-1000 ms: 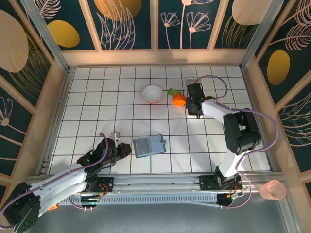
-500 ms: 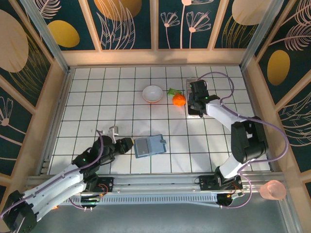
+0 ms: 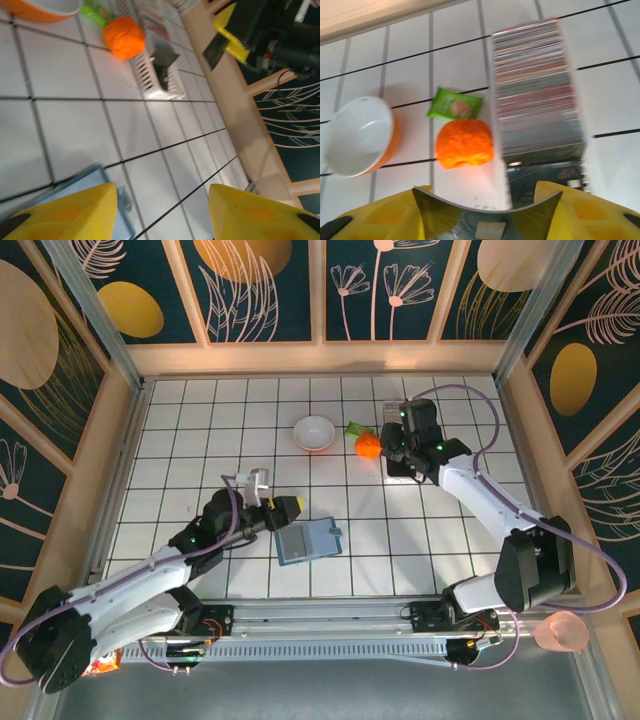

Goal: Put the credit cards into the card holder

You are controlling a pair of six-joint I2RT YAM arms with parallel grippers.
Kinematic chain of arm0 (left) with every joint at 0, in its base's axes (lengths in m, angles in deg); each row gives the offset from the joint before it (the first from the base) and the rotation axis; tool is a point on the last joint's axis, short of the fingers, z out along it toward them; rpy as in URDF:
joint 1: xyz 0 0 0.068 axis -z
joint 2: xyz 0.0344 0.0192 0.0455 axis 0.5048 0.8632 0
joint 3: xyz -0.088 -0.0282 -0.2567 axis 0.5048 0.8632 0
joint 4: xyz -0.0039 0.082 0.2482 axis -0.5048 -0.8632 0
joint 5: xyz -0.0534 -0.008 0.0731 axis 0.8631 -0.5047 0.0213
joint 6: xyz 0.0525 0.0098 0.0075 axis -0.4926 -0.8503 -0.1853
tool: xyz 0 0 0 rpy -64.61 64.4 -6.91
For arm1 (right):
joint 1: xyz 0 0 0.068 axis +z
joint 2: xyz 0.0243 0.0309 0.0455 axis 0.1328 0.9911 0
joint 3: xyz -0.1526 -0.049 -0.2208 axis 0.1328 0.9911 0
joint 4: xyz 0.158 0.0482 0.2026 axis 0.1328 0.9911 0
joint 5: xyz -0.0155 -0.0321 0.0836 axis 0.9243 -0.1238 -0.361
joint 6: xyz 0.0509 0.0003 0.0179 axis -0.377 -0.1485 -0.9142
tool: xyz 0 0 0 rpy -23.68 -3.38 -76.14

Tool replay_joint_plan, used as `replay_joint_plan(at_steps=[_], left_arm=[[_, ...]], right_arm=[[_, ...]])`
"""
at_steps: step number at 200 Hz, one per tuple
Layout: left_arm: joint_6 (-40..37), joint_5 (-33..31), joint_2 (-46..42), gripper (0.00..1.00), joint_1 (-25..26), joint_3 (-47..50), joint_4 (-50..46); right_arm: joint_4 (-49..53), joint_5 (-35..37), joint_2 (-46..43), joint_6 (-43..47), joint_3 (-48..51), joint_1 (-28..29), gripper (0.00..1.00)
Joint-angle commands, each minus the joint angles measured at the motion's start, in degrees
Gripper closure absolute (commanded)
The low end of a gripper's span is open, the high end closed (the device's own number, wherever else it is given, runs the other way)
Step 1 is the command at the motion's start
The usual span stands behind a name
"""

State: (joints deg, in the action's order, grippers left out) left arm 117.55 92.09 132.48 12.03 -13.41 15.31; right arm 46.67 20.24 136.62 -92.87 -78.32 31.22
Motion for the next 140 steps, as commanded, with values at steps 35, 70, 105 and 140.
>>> replay_joint_plan(at_steps=[35,70,105,140], left_arm=[[-1.29,8.81,14.33,0.51,0.14,-8.48,18.29],[-2.85,9.89,17.26,0.51,0.18,-9.16,24.47],[-5.47,12.07,20.98,0.52,0.15,-10.98,25.4],[-5.64,13.29,25.08,0.52,0.17,-13.34,27.9]], right_arm=[[0.82,-3.72,-4.85,-6.26,0.8,5.99,0.5],[-0.87,-5.51,-6.34,-8.68,1.64,7.43,0.5],[-2.49,-7.3,-7.86,-10.27,1.86,9.05,0.51],[-2.8,-7.63,-9.1,-11.3,1.78,10.82,0.51]])
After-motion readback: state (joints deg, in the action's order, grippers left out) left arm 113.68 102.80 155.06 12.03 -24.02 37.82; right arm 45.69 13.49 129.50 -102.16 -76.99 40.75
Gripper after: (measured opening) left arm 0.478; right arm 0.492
